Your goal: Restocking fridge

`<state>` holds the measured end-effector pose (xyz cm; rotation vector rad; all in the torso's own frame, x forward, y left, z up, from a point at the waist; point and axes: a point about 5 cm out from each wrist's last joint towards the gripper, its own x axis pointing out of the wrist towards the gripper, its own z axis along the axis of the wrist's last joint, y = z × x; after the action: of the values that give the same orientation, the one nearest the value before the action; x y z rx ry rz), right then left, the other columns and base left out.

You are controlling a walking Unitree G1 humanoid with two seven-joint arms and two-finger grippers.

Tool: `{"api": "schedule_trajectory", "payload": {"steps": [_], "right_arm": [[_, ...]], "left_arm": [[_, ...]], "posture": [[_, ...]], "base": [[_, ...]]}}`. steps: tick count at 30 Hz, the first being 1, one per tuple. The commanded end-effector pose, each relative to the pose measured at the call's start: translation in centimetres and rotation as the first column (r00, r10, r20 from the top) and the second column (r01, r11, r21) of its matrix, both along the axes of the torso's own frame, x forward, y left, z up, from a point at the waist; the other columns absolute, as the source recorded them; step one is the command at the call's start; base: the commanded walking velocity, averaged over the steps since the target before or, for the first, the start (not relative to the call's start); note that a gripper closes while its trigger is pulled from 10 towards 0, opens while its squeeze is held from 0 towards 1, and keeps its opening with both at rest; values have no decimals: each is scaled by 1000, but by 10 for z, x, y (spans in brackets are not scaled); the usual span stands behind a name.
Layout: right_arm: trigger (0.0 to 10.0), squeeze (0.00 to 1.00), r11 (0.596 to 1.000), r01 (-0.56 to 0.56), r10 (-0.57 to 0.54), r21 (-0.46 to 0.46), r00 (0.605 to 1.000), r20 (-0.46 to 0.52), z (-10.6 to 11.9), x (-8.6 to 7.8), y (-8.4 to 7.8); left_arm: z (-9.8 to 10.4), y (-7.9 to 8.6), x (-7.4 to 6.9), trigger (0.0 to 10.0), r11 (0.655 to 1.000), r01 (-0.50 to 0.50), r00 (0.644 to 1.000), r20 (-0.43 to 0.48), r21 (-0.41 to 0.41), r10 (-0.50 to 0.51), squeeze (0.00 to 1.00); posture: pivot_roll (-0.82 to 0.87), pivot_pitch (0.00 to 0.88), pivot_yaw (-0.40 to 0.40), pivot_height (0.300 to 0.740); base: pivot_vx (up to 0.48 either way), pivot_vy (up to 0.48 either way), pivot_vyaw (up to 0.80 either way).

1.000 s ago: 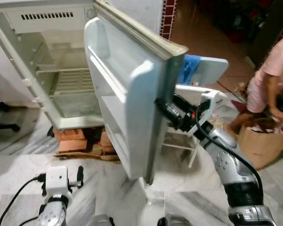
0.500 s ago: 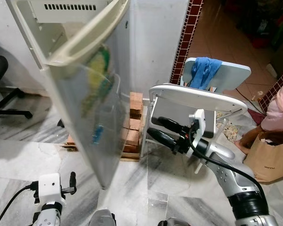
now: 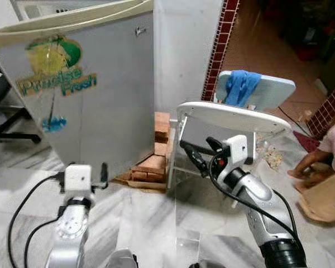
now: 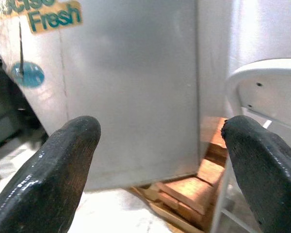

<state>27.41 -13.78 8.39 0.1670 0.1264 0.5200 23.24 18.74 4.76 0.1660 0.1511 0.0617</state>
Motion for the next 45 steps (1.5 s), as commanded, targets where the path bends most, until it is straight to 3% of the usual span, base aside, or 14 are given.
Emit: {"api": "schedule_trajectory", "payload": {"steps": [1,3,8,19,28,45], "right_arm": [[10000,0,998,60,-59,-3,997,43,7,2,4],[10000,0,994,109,-109,-10,993,38,3,1,3],[10000,0,974,226,-224,-27,973,56,-2,0,-3],[10000,0,897,430,-420,-105,901,104,-8,-9,-35],[10000,0,888,441,-428,-129,896,119,-12,-9,-31],[10000,0,897,414,-389,-156,906,168,-6,-2,-31]], "left_arm": [[1,-3,1,10000,1000,23,1000,1,17,-23,0],[0,-9,2,10000,999,46,999,2,7,-46,0],[14,-25,13,10000,981,181,978,91,74,-188,0],[22,-31,16,10000,971,228,966,109,77,-235,0],[18,-40,14,10000,968,249,963,97,35,-251,0],[23,-32,20,10000,979,200,972,122,37,-203,0]], "posture": [[31,0,19,740],[26,0,18,740],[15,0,12,740],[-18,0,28,740],[-32,0,44,740],[-10,0,-1,740]], "base": [[0,480,0],[0,480,0],[0,480,-800],[0,477,-224],[0,479,0],[0,480,0]]}}
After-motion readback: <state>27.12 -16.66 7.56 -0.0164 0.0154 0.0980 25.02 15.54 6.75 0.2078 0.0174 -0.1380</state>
